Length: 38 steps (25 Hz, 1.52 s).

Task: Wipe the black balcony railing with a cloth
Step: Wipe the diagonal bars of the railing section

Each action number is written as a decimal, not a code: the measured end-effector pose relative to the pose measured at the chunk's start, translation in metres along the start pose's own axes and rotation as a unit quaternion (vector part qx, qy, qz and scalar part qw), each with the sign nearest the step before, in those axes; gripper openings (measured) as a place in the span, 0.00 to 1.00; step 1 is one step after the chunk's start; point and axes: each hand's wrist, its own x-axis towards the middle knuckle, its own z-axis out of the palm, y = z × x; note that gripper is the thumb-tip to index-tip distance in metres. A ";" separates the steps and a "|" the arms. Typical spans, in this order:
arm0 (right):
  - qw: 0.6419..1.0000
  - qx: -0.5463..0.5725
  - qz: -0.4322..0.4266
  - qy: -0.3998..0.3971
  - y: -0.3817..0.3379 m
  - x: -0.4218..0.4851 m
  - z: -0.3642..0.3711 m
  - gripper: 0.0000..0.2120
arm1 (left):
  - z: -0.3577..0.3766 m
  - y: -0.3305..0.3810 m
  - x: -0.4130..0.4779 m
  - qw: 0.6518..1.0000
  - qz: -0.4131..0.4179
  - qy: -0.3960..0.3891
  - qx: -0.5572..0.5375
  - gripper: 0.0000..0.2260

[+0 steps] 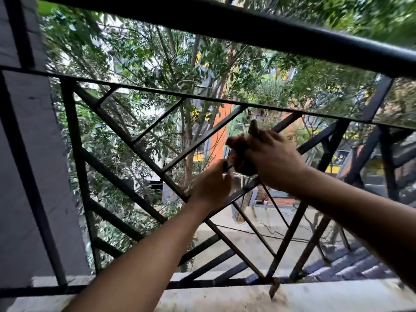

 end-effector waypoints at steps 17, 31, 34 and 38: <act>0.952 0.179 0.240 -0.062 0.043 -0.016 -0.023 0.21 | -0.013 0.010 -0.004 0.997 -0.046 -0.049 -0.028 0.08; 0.930 0.207 0.304 0.008 0.008 -0.009 -0.007 0.26 | -0.024 -0.015 -0.050 0.937 -0.052 0.262 -0.226 0.09; 0.921 0.354 0.161 -0.013 -0.114 0.009 -0.011 0.29 | -0.025 -0.042 -0.068 0.900 -0.149 0.346 -0.217 0.08; 0.938 0.344 -0.026 -0.017 -0.145 0.013 -0.022 0.22 | -0.042 -0.047 -0.062 0.857 -0.293 0.260 -0.336 0.15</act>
